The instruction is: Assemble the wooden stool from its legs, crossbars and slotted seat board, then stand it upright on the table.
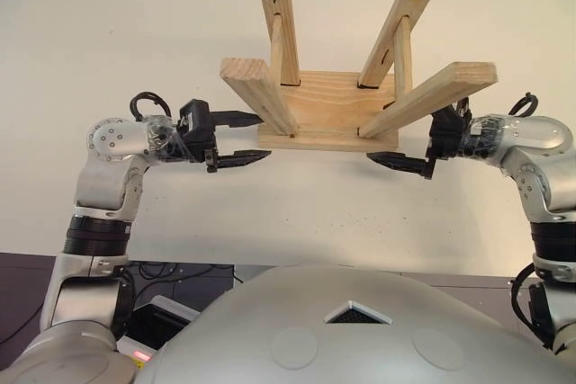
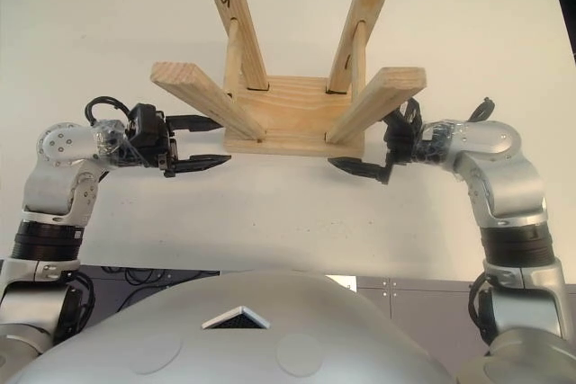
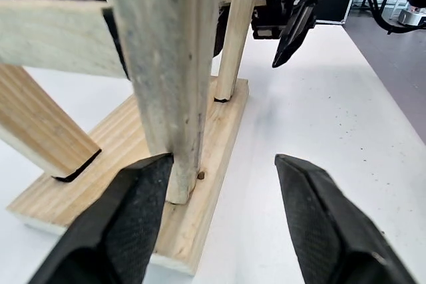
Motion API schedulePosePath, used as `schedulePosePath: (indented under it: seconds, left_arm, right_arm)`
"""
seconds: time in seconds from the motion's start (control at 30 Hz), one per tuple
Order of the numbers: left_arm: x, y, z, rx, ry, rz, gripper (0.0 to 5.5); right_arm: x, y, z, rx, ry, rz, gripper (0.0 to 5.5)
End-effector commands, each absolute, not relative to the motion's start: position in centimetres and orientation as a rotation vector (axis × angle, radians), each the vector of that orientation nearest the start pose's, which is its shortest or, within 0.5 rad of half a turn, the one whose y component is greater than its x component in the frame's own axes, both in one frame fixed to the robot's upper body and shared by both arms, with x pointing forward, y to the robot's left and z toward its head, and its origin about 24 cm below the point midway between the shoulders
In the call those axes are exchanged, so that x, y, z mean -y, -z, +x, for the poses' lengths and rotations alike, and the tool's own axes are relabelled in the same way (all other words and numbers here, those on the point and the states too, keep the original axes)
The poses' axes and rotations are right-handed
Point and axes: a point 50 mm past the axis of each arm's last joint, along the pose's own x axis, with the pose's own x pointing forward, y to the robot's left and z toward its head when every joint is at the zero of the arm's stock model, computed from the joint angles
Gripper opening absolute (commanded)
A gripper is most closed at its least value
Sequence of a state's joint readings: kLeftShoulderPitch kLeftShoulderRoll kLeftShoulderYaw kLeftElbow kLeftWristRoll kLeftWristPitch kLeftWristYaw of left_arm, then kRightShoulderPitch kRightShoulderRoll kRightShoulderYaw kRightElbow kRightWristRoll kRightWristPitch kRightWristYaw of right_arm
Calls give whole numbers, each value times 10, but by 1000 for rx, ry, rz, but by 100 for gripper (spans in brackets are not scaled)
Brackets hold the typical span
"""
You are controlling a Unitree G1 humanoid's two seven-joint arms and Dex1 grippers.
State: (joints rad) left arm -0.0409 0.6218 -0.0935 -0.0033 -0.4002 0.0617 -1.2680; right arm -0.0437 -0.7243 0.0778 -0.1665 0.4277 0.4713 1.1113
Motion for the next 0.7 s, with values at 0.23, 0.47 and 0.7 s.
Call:
schedulePosePath:
  seconds: [0.23, 0.47, 0.7]
  left_arm:
    - [-185, -78, 238, -156, 1264, 137, 280]
    - [-181, -79, 236, -152, 1294, 119, 229]
    - [-175, -74, 236, -171, 1320, 77, 118]
  right_arm:
    - [209, -85, 228, -440, -1162, -90, 516]
    - [215, -89, 229, -442, -1160, -71, 389]
    - [212, -91, 227, -436, -1174, -32, 260]
